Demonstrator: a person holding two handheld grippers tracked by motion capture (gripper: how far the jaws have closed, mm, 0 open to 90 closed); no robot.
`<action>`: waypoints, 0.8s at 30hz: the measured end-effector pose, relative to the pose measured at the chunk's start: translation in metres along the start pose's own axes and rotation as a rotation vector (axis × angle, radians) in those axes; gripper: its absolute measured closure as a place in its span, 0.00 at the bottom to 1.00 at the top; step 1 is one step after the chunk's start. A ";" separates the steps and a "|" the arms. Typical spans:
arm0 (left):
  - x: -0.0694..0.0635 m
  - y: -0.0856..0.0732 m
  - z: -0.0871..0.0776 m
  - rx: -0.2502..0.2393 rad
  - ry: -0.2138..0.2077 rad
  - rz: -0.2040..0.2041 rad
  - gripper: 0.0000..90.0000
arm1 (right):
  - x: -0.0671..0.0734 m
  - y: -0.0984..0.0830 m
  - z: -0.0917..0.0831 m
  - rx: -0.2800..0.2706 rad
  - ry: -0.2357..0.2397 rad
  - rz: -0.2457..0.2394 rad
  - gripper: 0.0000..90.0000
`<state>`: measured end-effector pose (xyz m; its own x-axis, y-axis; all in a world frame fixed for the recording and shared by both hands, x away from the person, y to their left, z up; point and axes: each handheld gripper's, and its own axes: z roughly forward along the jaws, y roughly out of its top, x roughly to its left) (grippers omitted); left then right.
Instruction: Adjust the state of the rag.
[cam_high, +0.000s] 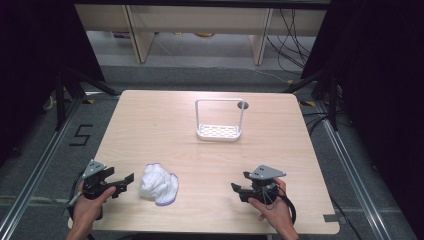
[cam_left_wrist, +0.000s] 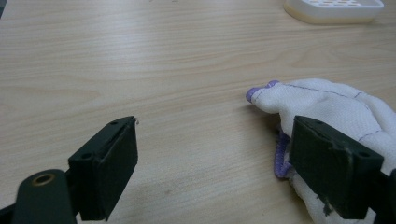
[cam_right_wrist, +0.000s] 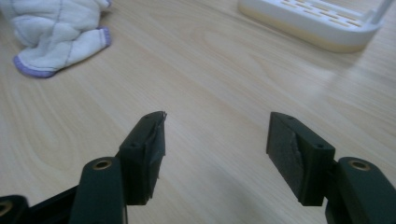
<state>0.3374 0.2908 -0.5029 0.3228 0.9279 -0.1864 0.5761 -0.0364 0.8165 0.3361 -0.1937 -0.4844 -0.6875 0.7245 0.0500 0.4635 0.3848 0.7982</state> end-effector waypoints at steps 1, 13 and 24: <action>0.000 0.000 0.000 0.005 0.003 -0.001 0.17 | 0.003 0.002 0.002 0.001 0.013 -0.018 0.45; 0.002 0.000 -0.001 -0.011 0.005 -0.003 0.17 | 0.043 0.027 0.029 0.015 0.134 -0.097 0.54; 0.003 0.000 -0.002 0.002 0.013 -0.008 0.17 | 0.078 0.049 0.061 0.033 0.219 -0.154 0.60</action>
<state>0.3372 0.2942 -0.5021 0.3082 0.9330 -0.1859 0.5803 -0.0296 0.8138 0.3396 -0.0834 -0.4782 -0.8544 0.5160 0.0609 0.3591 0.5018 0.7869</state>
